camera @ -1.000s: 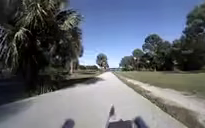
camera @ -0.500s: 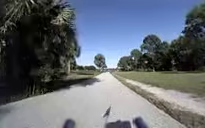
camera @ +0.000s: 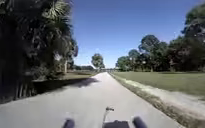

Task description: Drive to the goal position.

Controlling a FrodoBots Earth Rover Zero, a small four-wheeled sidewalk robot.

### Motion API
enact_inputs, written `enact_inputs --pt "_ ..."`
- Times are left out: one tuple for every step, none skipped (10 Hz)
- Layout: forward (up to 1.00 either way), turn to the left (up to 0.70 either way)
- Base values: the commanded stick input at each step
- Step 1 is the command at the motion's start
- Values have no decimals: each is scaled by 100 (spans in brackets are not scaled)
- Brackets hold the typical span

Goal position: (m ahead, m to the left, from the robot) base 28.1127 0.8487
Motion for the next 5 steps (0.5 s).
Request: enact_inputs --pt "70 0" --pt "70 0" --pt "70 0" --pt "70 0" --pt "70 0"
